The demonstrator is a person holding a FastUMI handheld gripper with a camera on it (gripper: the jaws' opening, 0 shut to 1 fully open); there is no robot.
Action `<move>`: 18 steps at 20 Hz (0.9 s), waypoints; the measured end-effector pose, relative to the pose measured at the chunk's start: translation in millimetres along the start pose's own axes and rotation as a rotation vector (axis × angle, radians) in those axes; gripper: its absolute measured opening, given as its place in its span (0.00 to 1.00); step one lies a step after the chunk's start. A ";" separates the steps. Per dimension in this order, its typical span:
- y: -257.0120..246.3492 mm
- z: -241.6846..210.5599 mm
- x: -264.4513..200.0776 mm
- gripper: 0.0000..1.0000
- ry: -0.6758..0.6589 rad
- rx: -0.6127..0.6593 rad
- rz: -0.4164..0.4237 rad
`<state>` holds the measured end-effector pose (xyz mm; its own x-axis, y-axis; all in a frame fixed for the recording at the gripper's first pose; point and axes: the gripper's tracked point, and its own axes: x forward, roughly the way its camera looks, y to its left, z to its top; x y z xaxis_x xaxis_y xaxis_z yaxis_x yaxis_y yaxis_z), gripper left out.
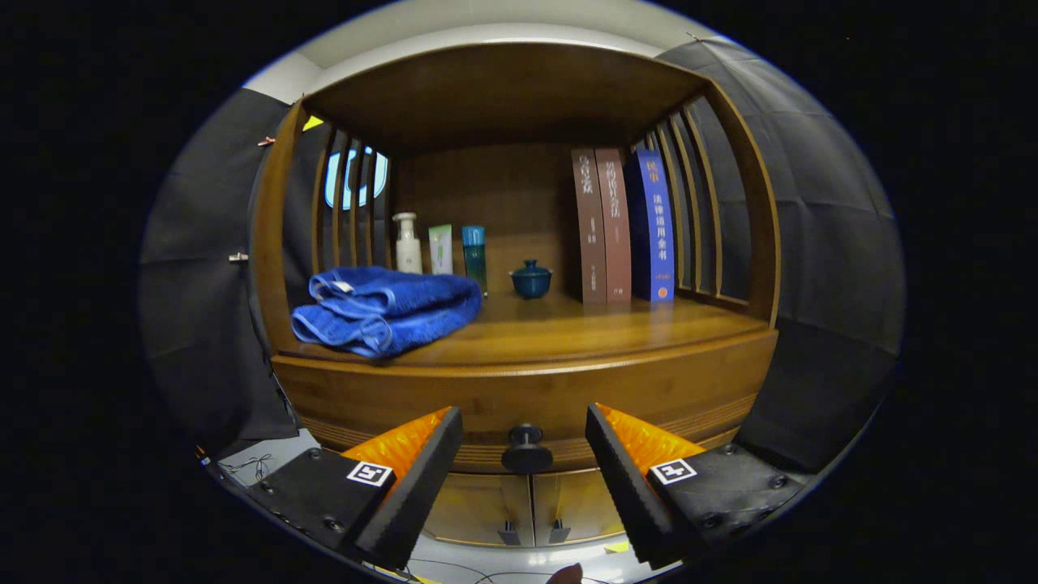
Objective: Pull open the drawer, take out the items inside it, and place them on the countertop above the cabinet.
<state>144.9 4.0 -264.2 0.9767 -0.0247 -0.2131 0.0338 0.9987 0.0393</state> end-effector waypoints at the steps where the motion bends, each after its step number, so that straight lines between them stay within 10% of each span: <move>1: 3.1 -11.3 8.8 0.99 0.013 0.004 0.002; 5: 0.2 -53.1 28.4 0.89 0.057 -0.012 0.004; 8: -0.8 -62.0 37.3 0.51 0.055 -0.053 0.003; 18: -1.2 -50.9 33.0 0.53 -0.002 -0.122 -0.011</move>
<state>166.3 4.3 -321.0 0.9768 -0.0360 -0.2113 0.0189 0.9964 -0.0824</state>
